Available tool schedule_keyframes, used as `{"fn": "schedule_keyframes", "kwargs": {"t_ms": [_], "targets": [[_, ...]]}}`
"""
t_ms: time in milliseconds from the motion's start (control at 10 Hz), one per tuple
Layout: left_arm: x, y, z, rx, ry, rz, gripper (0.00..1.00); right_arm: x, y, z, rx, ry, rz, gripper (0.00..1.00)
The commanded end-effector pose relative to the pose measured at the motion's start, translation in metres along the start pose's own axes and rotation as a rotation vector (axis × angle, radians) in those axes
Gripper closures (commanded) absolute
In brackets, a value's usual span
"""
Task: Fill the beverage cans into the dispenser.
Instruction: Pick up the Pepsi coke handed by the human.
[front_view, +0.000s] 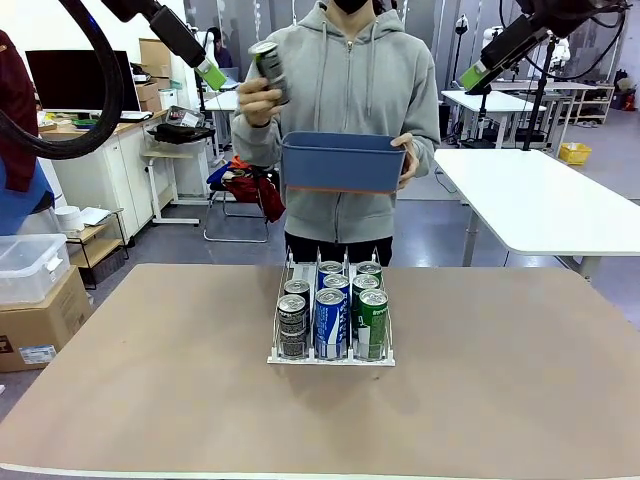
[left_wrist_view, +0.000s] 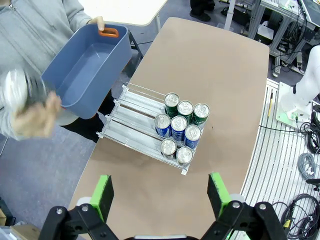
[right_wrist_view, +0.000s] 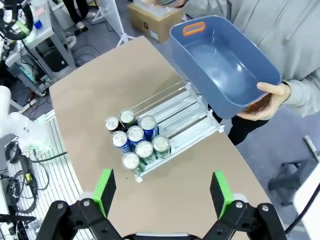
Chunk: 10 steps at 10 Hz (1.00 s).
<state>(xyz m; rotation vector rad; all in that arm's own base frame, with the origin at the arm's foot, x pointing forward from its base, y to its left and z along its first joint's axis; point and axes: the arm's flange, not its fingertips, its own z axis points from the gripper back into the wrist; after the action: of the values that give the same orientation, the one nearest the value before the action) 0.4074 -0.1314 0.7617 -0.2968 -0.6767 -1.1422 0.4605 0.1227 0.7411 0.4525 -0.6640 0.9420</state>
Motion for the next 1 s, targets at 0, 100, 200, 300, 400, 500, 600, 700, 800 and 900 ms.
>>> {"fn": "schedule_keyframes", "kwargs": {"t_ms": [0, 100, 200, 300, 400, 500, 600, 700, 800, 900], "targets": [[-0.002, -0.002, 0.001, -0.015, -0.005, 0.017, 0.00, -0.010, 0.010, 0.006, 0.002, -0.034, 0.025, 0.00], [-0.002, -0.002, 0.001, -0.015, -0.005, 0.017, 0.00, -0.012, 0.018, 0.006, -0.010, -0.038, 0.032, 0.00], [-0.002, -0.002, 0.001, -0.015, -0.005, 0.017, 0.00, -0.011, 0.020, 0.005, -0.033, -0.026, 0.034, 0.00], [-0.002, -0.002, 0.001, -0.015, -0.005, 0.017, 0.00, -0.001, 0.010, 0.010, -0.005, -0.013, 0.008, 0.00], [-0.002, -0.002, 0.001, -0.015, -0.005, 0.017, 0.00, -0.001, 0.010, 0.010, -0.005, -0.013, 0.008, 0.00], [-0.002, -0.002, 0.001, -0.015, -0.005, 0.017, 0.00, -0.001, 0.010, 0.010, -0.005, -0.013, 0.008, 0.00], [-0.002, -0.002, 0.001, -0.015, -0.005, 0.017, 0.00, -0.001, 0.010, 0.010, -0.005, -0.013, 0.008, 0.00], [-0.002, -0.002, 0.001, -0.015, -0.005, 0.017, 0.00, -0.001, 0.010, 0.010, -0.005, -0.013, 0.008, 0.00], [-0.002, -0.002, 0.001, -0.015, -0.005, 0.017, 0.00, -0.001, 0.010, 0.010, -0.005, -0.013, 0.008, 0.00], [-0.002, -0.002, 0.001, -0.015, -0.005, 0.017, 0.00, -0.001, 0.010, 0.010, -0.005, -0.013, 0.008, 0.00]]}}
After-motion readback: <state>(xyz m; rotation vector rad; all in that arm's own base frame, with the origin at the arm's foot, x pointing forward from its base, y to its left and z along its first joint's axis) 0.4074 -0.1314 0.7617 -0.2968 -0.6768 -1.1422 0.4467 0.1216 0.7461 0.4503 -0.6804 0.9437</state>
